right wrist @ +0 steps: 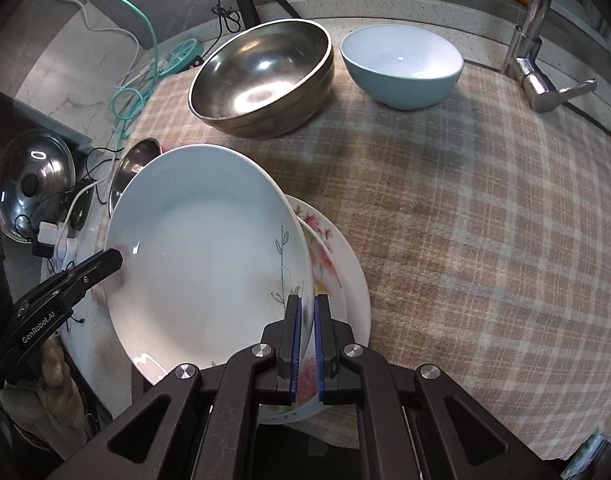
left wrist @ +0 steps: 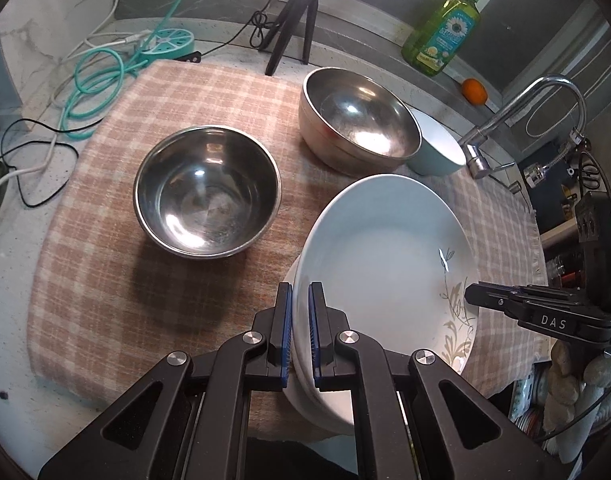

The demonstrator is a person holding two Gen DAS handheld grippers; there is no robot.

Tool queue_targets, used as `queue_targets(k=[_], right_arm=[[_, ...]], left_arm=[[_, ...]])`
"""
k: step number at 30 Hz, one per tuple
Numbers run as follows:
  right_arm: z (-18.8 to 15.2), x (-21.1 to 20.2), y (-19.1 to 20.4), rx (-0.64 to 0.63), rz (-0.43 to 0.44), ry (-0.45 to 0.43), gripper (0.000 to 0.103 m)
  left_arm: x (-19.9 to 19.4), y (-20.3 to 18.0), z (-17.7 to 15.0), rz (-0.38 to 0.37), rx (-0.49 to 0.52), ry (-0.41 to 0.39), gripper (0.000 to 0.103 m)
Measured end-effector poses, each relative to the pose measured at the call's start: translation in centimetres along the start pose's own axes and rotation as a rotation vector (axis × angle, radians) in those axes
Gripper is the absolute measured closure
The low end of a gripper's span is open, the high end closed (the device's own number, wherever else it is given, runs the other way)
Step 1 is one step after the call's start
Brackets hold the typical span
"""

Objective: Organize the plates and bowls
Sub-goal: 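Lower the white plate onto the rose plate with both tools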

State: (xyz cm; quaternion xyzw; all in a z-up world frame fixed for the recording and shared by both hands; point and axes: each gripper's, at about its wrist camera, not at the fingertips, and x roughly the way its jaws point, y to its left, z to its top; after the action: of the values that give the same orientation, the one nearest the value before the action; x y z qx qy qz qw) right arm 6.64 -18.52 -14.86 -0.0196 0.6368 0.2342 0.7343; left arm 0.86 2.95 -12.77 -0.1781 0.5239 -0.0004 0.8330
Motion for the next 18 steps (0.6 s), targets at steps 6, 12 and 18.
queue_targets(k=[6, 12, 18], right_arm=[[-0.4, 0.4, -0.7, 0.006, -0.005, 0.011, 0.097], [-0.8, 0.5, -1.1, 0.003, -0.007, 0.019, 0.097], [-1.5, 1.1, -1.2, 0.000, -0.015, 0.038, 0.097]], left_arm=[[0.8, -0.3, -0.4, -0.002, -0.003, 0.019, 0.097], [1.1, -0.5, -0.7, -0.002, 0.000, 0.029, 0.097], [1.6, -0.5, -1.0, 0.000, -0.002, 0.039, 0.097]])
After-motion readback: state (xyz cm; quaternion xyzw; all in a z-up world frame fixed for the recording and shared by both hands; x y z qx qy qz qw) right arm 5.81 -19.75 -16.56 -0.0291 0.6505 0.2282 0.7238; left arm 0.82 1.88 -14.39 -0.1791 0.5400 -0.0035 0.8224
